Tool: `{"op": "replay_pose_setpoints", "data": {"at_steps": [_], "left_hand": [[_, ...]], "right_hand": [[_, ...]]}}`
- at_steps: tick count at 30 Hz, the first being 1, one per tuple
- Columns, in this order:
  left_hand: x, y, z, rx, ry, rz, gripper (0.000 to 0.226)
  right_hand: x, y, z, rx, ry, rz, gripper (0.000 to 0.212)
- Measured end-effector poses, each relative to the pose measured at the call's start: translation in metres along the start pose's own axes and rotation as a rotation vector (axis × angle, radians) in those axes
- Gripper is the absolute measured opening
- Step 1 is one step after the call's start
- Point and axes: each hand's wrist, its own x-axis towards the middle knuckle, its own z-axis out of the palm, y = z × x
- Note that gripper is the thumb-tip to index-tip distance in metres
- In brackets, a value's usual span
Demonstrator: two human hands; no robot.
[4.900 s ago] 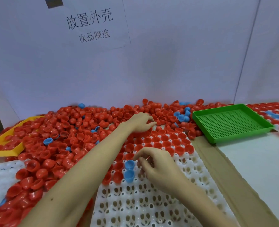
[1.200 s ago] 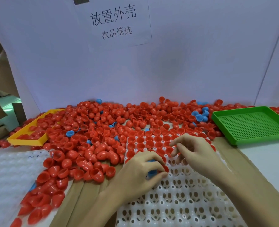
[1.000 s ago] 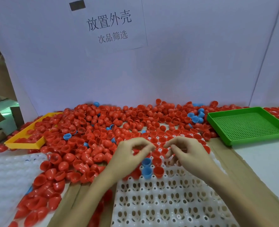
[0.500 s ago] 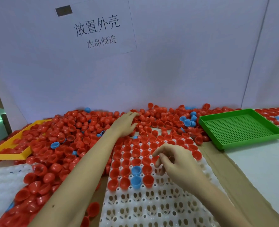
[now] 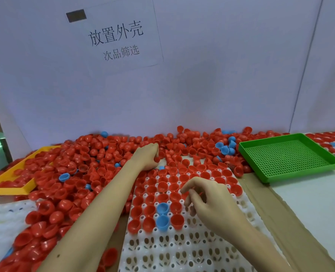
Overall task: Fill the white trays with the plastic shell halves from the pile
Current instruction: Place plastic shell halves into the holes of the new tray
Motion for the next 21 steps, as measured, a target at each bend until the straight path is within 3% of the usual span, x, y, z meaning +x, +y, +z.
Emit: {"op": "replay_pose_setpoints", "data": {"at_steps": [5, 10, 16, 19, 21], "left_hand": [[-0.013, -0.01, 0.002, -0.261, 0.153, 0.011, 0.04], [-0.04, -0.002, -0.004, -0.616, 0.409, 0.047, 0.033], [-0.125, 0.03, -0.013, -0.764, 0.425, 0.203, 0.032], [-0.169, 0.054, -0.007, -0.797, 0.388, 0.303, 0.034], [-0.188, 0.069, -0.001, -0.861, 0.393, 0.324, 0.034]], "right_hand": [[0.0, 0.001, 0.002, -0.02, -0.007, -0.003, 0.028], [0.002, 0.004, -0.002, -0.011, 0.025, 0.003, 0.031], [0.005, 0.001, -0.007, 0.172, 0.07, 0.025, 0.019], [0.004, -0.007, -0.008, 0.364, -0.035, 0.052, 0.021], [0.002, -0.01, -0.008, 0.364, -0.141, 0.031, 0.026]]}}
